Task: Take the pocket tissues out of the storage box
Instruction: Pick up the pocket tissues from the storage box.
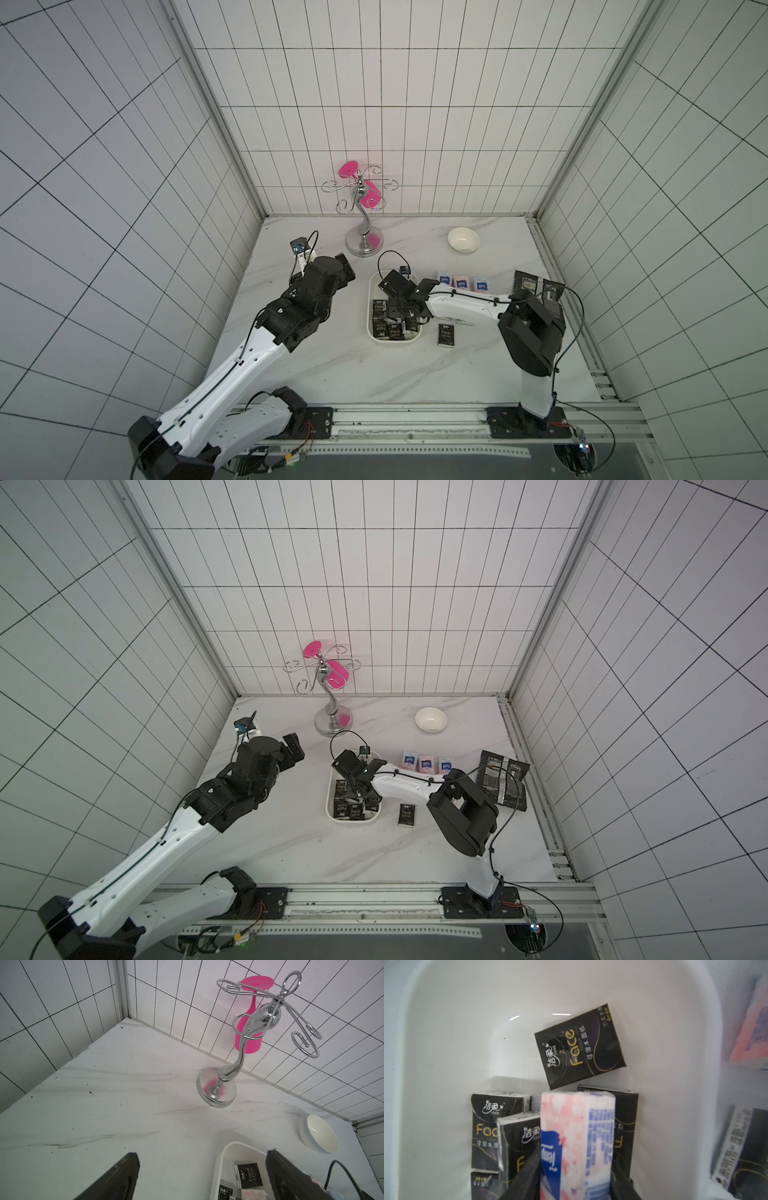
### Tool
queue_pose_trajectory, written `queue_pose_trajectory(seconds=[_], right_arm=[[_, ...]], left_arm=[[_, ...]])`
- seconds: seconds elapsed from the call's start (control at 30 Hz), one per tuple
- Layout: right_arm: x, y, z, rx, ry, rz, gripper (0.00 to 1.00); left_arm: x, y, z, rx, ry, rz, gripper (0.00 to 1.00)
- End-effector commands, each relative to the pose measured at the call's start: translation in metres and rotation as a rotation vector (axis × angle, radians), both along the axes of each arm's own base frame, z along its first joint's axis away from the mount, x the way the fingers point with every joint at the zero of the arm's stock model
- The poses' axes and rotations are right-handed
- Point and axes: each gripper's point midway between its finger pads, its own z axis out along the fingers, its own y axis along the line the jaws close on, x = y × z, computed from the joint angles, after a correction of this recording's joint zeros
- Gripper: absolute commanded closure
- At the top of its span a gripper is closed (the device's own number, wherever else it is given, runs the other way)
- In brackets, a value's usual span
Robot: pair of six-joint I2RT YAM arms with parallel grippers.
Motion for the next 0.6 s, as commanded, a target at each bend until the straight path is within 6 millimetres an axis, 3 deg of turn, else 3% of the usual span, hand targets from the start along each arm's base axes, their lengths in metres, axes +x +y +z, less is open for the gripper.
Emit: queue_pose_trajectory(seconds=[0.0, 0.13, 0.33, 0.43, 0.57], right_arm=[[0.005, -0.002, 0.024, 0.027, -0.051, 0.010, 0.60], [0.006, -0.006, 0.052, 0.057, -0.108, 0.024, 0.70], [0.001, -0.029, 0.086, 0.083, -0.160, 0.022, 0.73], [-0.008, -0.064, 0.089, 0.057, -0.174, -0.003, 0.72], [-0.027, -0.127, 0.070, 0.043, -0.144, -0.091, 0.72]], left_arm=[[-0.002, -0.001, 0.005, 0.000, -0.007, -0.005, 0.02], [-0.001, -0.002, 0.005, 0.003, -0.007, -0.005, 0.02], [0.001, -0.005, 0.005, 0.004, -0.003, -0.008, 0.02], [0.001, -0.003, 0.007, 0.011, -0.005, -0.005, 0.02], [0.000, -0.001, 0.009, 0.018, -0.017, 0.004, 0.02]])
